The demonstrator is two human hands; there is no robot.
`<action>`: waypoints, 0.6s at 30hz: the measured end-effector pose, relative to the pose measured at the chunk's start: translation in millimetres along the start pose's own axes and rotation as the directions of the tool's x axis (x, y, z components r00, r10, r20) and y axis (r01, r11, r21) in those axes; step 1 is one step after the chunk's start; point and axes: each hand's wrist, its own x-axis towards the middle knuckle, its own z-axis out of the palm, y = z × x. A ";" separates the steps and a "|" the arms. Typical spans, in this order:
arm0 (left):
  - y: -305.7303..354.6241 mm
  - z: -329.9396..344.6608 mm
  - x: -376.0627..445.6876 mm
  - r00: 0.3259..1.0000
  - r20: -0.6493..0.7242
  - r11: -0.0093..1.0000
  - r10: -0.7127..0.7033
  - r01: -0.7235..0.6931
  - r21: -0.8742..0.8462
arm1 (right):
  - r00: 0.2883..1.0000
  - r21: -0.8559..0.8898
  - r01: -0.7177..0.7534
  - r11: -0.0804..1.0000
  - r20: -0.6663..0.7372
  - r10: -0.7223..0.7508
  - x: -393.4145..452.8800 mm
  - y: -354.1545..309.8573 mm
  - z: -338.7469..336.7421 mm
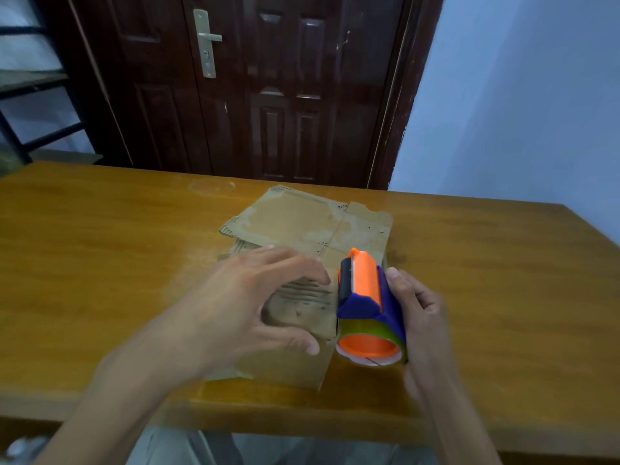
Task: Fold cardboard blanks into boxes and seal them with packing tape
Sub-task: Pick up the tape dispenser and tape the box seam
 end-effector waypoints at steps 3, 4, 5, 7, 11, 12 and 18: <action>-3.1 -0.2 -3.1 1.000 -0.002 1.000 0.017 -0.017 0.000 | 1.000 0.018 0.020 1.000 -0.013 -0.020 1.6 4.6 1.1; -3.8 -0.3 -2.8 0.999 -0.001 0.999 0.032 -0.032 0.012 | 1.000 0.026 0.019 0.999 -0.015 -0.019 2.1 6.0 1.2; -4.7 0.1 -2.7 0.999 -0.002 0.998 0.050 -0.050 0.028 | 1.000 0.034 0.015 0.999 -0.015 -0.014 2.5 7.9 1.2; -6.3 2.3 -1.3 0.998 -0.004 0.997 0.068 -0.068 0.034 | 1.000 0.045 0.006 0.999 -0.012 -0.005 2.4 11.4 0.5; -11.6 7.0 3.5 0.996 0.013 0.992 0.088 -0.089 0.089 | 1.000 0.040 -0.009 0.999 0.000 0.009 2.7 15.4 -1.0; -13.3 8.2 3.8 0.996 0.022 0.989 0.091 -0.093 0.111 | 1.000 0.045 -0.015 0.999 0.007 0.015 2.6 15.8 -1.0; -14.4 17.6 3.7 0.996 0.033 0.966 0.086 -0.092 0.243 | 1.000 0.047 -0.016 0.999 -0.001 0.016 0.4 24.0 -0.4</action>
